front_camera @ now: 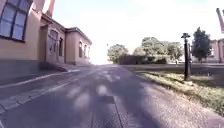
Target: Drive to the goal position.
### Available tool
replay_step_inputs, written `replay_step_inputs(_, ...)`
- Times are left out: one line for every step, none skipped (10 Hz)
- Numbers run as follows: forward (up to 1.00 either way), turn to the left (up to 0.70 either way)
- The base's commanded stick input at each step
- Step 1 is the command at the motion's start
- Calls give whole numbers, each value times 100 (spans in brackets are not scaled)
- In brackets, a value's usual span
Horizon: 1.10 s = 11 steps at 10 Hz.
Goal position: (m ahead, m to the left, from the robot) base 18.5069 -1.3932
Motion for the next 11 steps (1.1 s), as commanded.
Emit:
replay_step_inputs(70, 0)
replay_step_inputs(70, 0)
replay_step_inputs(70, 0)
replay_step_inputs(70, 0)
replay_step_inputs(70, 0)
replay_step_inputs(70, 0)
replay_step_inputs(70, 0)
replay_step_inputs(70, 0)
replay_step_inputs(70, 0)
replay_step_inputs(70, 0)
replay_step_inputs(70, 0)
